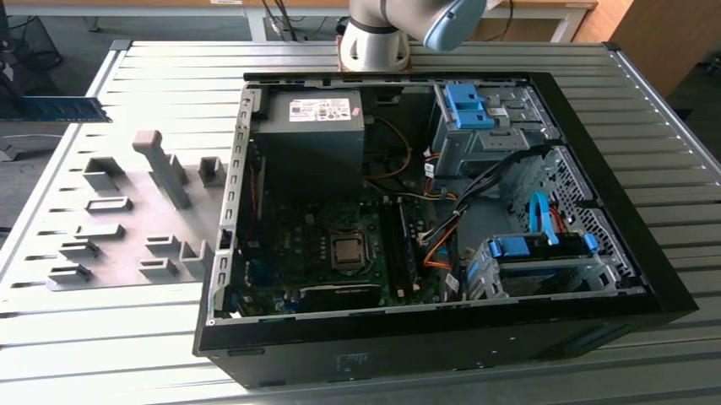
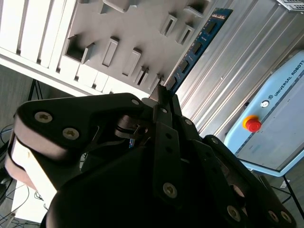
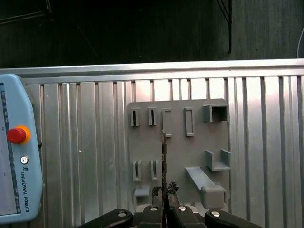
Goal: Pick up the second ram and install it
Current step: 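Pick up the second ram and move it above second insertion slot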
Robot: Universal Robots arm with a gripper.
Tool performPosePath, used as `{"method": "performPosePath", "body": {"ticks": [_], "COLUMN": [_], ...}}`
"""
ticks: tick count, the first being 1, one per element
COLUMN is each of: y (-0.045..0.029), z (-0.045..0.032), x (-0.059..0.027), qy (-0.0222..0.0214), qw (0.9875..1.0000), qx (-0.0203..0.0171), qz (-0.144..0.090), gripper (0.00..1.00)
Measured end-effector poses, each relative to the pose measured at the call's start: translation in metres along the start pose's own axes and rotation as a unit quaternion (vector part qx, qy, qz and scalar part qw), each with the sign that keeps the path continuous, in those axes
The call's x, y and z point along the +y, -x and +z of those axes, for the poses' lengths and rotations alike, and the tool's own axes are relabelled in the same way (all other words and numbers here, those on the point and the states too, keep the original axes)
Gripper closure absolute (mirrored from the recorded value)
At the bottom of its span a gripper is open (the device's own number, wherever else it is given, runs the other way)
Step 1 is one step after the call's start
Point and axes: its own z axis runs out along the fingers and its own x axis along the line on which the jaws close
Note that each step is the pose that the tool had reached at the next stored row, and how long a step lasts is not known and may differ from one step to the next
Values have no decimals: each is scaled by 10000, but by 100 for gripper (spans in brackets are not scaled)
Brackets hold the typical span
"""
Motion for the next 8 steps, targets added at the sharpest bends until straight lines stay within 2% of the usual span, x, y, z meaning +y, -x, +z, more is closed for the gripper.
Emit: {"method": "performPosePath", "body": {"ticks": [8], "y": [2], "z": [0], "x": [-36], "qy": [0], "qw": [10000], "qx": [0], "qz": [0], "gripper": [86]}}
